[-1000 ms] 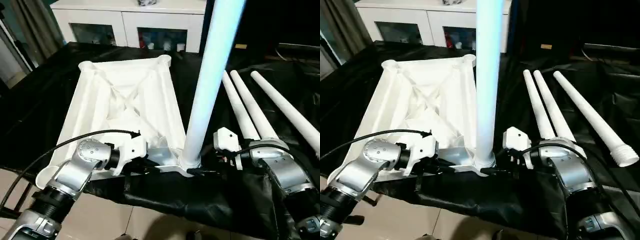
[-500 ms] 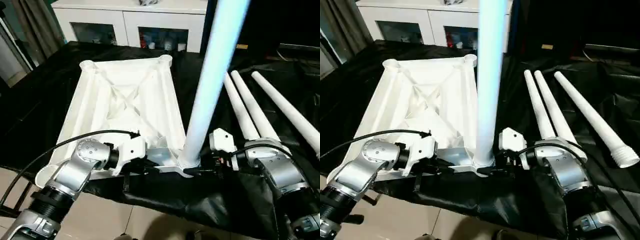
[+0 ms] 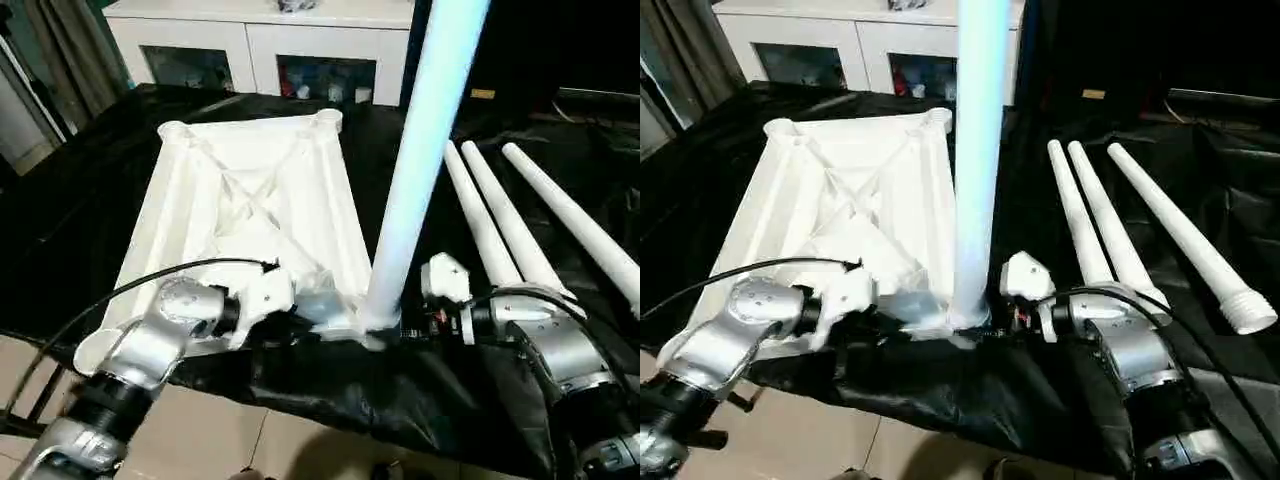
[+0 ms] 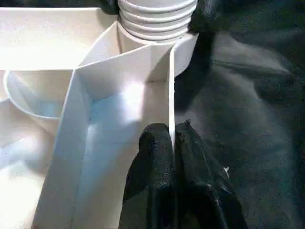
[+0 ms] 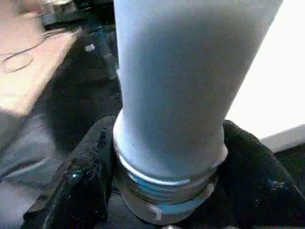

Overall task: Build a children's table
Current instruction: Rotate leg to tighten

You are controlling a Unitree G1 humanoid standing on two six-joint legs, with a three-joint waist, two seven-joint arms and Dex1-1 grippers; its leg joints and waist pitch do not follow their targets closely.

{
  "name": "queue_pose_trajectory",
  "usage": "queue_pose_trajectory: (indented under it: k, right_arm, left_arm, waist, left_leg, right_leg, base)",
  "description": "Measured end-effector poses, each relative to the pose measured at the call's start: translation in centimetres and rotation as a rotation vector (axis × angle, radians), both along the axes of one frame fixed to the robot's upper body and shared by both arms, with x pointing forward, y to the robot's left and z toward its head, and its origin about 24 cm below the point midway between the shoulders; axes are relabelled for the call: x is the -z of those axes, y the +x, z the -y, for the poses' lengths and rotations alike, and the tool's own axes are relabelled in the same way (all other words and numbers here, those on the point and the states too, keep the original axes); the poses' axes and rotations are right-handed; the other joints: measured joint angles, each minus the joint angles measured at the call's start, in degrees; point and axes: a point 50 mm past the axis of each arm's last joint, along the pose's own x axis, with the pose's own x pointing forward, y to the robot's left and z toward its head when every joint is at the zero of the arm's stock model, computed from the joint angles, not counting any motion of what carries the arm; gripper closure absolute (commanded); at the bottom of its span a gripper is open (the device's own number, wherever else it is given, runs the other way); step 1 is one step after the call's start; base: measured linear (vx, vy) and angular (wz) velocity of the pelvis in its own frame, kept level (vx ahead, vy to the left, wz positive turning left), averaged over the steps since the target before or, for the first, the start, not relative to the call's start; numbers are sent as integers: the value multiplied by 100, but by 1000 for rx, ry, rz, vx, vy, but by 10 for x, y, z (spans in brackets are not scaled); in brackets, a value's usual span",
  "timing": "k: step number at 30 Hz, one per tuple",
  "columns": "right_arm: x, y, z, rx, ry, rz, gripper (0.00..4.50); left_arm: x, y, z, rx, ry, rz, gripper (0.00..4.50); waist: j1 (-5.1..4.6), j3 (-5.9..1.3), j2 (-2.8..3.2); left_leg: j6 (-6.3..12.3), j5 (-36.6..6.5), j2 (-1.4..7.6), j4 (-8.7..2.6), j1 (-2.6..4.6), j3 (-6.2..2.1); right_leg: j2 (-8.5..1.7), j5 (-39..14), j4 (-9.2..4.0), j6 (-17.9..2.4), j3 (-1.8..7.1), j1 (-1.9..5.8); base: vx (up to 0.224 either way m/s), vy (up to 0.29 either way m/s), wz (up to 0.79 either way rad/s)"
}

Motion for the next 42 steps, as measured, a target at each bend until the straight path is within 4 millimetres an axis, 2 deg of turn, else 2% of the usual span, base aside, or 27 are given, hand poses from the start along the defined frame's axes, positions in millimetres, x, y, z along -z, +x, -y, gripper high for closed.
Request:
queue_pose_trajectory:
  k: [3, 7, 10, 15, 16, 17, 20, 21, 22, 28, 36, 42]
  right_arm:
    - [7, 16, -2, 261, 42, 24, 175]
    - [10, 26, -7, 448, 61, 42, 176]
    - [12, 36, -18, 652, 87, 54, 176]
    - [14, 36, -25, 731, 98, 72, 176]
    - [14, 36, -24, 735, 99, 75, 120]
    - [14, 35, -24, 735, 101, 77, 106]
    - [14, 32, -24, 720, 115, 81, 93]
    - [13, 32, -23, 704, 113, 87, 65]
    - [13, 31, -22, 694, 110, 90, 59]
    - [6, 26, -16, 509, 65, 103, 58]
    - [-4, -2, -3, 95, 5, 65, 58]
    - [-7, -13, 0, -75, -46, 18, 58]
  left_arm:
    - [1, 17, 19, -151, -21, 42, 450]
    - [3, 23, 34, -253, -39, 72, 450]
    - [4, 29, 51, -347, -38, 112, 450]
    - [6, 28, 58, -371, -41, 113, 450]
    - [6, 28, 59, -369, -42, 112, 450]
    - [6, 27, 59, -362, -44, 110, 450]
    - [6, 25, 59, -345, -50, 107, 450]
    - [5, 25, 58, -332, -53, 110, 450]
    - [5, 24, 58, -323, -56, 109, 450]
    - [5, 13, 51, -196, -79, 81, 450]
    - [5, 0, 19, -6, -73, 21, 450]
    - [3, -4, 5, 79, -56, -4, 450]
  waist:
    - [-28, -1, 16]
    - [-66, -15, 43]
    - [-108, -22, 60]
    - [-144, -51, 104]
    - [-150, -53, 108]
    - [-152, -54, 110]
    - [-158, -63, 128]
    - [-159, -63, 135]
    - [-159, -62, 138]
    - [-117, -60, 155]
    - [-100, -45, 130]
    - [-45, -15, 83]
  left_leg:
    - [-24, -2, -2, 7, 0, 3]
    - [-22, -1, -3, 3, 6, 0]
    - [-22, -1, -4, 1, 1, -1]
    - [-18, 2, -10, 1, -4, -3]
    - [-17, 2, -12, 0, -5, -3]
    - [-15, 3, -13, 1, -7, -3]
    - [-9, 6, -13, 1, -9, -4]
    - [-9, 6, -12, 1, -13, -5]
    - [-9, 6, -12, 0, -14, -5]
    - [-2, 9, -9, -12, -23, -6]
    - [4, 13, -3, -11, -24, -4]
    - [3, 13, 2, -11, -24, -2]
  right_leg:
    - [-3, 7, -4, 27, 2, -2]
    - [-1, 9, -1, 32, -2, -2]
    - [-2, 8, -5, 33, -4, -2]
    - [-9, 6, -14, 36, -3, 1]
    - [-11, 6, -15, 37, -3, 1]
    - [-12, 5, -17, 38, -3, 0]
    - [-13, 0, -18, 47, -3, -1]
    - [-13, -1, -18, 47, -3, -3]
    - [-13, -1, -18, 47, -3, -3]
    - [-13, -4, -15, 39, -10, -10]
    - [-13, -4, -15, 39, -12, -9]
    - [-12, -2, -14, 36, -12, -10]
  base:
    - [0, 0, 0]
    - [0, 0, 0]
    - [0, 0, 0]
    - [0, 0, 0]
    - [0, 0, 0]
    - [0, 0, 0]
    - [0, 0, 0]
    - [0, 0, 0]
    - [0, 0, 0]
    - [0, 0, 0]
    - [0, 0, 0]
    - [0, 0, 0]
